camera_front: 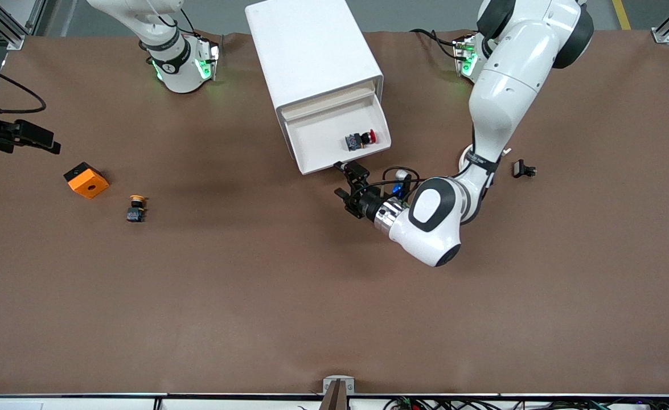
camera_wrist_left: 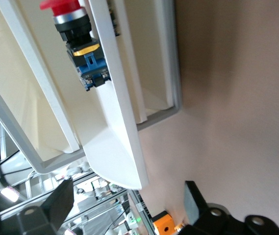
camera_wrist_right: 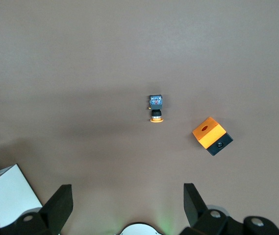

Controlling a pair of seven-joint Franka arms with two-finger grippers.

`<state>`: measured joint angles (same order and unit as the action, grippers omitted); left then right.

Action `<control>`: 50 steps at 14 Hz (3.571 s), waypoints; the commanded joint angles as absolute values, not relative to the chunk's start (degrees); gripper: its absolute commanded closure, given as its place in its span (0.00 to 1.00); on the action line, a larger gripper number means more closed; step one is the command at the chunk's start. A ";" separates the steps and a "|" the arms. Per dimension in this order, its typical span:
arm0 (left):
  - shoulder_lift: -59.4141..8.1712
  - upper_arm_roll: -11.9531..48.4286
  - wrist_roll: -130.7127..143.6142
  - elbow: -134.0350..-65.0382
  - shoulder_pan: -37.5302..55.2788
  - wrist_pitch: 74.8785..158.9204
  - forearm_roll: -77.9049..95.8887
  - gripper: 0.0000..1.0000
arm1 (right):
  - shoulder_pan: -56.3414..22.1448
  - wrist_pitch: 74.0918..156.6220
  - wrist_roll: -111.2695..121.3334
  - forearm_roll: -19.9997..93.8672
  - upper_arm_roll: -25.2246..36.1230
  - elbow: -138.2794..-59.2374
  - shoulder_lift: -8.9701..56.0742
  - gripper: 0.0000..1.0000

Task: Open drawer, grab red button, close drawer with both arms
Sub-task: 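Release the drawer with the left gripper while the right gripper approaches, then lower the right gripper into the open drawer over the red button, then grasp the red button with the right gripper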

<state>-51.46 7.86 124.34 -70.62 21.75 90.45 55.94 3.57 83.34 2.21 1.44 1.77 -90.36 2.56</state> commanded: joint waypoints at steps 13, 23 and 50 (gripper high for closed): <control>-39.74 8.53 86.17 -68.12 11.69 85.96 18.59 0.00 | -4.90 83.14 -24.48 0.61 0.97 -88.59 5.36 0.00; -26.29 8.26 48.45 -69.35 6.16 83.50 0.79 0.00 | -30.13 87.18 -78.17 5.97 0.97 -87.10 7.81 0.00; 2.81 3.69 10.56 -92.90 2.37 91.33 -3.60 0.00 | -53.61 101.34 -114.17 12.30 0.97 -74.18 36.65 0.00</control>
<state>1.20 4.81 12.61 -91.32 1.72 91.40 -4.33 -53.10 101.75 -113.28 11.15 0.26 -75.68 35.81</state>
